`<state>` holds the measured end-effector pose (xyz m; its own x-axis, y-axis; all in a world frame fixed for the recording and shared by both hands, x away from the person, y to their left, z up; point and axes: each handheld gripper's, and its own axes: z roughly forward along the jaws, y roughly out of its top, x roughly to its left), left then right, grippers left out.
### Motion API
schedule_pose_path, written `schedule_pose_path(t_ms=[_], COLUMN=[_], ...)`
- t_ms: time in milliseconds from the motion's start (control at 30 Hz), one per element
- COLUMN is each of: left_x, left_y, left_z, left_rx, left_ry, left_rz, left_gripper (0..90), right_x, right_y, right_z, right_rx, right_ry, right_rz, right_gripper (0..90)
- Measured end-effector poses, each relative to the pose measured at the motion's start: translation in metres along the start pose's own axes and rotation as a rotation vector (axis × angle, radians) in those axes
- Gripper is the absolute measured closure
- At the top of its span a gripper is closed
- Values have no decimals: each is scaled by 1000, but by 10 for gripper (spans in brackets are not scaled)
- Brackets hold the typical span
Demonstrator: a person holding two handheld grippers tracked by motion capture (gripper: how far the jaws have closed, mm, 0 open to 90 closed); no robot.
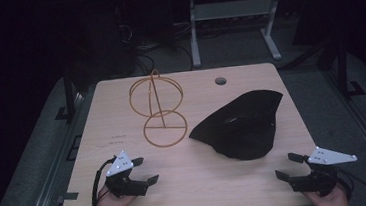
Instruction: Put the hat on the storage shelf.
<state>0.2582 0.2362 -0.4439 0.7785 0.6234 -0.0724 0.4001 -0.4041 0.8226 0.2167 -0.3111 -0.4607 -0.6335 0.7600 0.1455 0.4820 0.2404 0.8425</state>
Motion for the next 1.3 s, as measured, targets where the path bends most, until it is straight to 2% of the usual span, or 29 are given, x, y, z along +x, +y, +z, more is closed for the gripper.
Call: schedule_pose_path(t_ms=[133,567,900,967,1100,1233,1300], left_x=[-2,-8,-14,-16,-20,-24,-29], left_y=[1,7,9,9,14,26,36], left_z=[-2,1,5,7,10,14,17], left_rx=[5,-5,-1,-1,5,-15,-17], left_ry=[2,-22,-55,-62,-68,-91,-105], left_rz=[26,32,55,54,68,77,99], left_gripper=[157,157,157,157,157,157,158], right_x=[1,-5,-1,-1,0,2,3], right_y=[-1,-3,0,1,2,4,4], right_z=[0,1,-3,-2,0,4,4], right_rx=[5,-11,-34,-42,-42,-37,-33], right_ry=[-3,6,-3,10,8,14,17], right_rz=[-6,6,9,22,21,3,1], right_gripper=[169,169,168,166,161,158,158])
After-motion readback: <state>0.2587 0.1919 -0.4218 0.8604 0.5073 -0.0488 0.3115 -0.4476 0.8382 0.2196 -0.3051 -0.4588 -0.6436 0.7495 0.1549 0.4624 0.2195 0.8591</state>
